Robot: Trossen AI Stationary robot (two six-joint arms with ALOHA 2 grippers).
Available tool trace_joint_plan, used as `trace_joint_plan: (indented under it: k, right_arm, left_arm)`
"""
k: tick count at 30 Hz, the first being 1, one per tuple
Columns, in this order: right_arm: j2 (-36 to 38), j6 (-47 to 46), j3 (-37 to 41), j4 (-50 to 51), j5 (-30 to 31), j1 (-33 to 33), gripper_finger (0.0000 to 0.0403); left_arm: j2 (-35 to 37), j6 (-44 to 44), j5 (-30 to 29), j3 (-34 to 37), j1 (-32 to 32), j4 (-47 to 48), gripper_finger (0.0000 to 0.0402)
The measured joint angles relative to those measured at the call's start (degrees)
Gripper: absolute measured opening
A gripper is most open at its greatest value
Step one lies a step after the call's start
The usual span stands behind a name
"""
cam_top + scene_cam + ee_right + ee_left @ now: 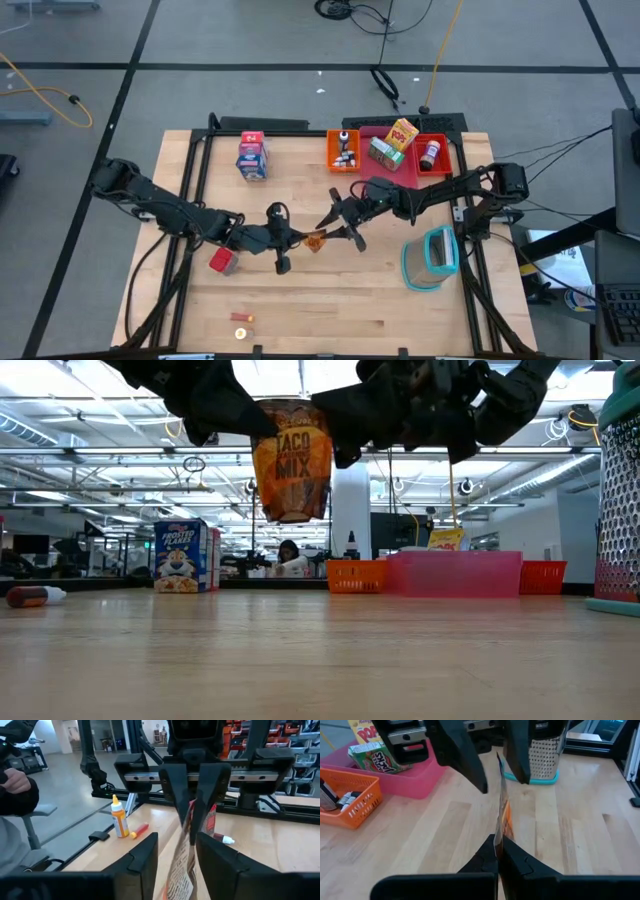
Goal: Pick & Place Kitchen Items
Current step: Put the orange seasoning pack into the red bin
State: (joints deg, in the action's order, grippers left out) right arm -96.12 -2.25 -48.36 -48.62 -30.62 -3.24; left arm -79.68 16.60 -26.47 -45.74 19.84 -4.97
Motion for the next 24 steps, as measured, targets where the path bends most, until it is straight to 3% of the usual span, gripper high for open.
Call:
trace_joint_plan:
  k: [6,12,24]
  right_arm:
    - [0.00,0.35,0.00,0.85,0.80,0.47,0.0083]
    - [0.00,3.14,0.00,0.86,0.84,0.52,0.0008]
    - [0.00,4.06,0.00,2.17,0.77,0.52,0.0001]
  left_arm:
    - [0.00,-0.26,-0.07,0.00,0.00,0.00,0.0000]
    - [0.00,-0.42,-0.05,0.00,0.00,-0.02,0.0000]
    - [-0.02,-0.37,-0.05,0.00,0.01,0.05,0.0002]
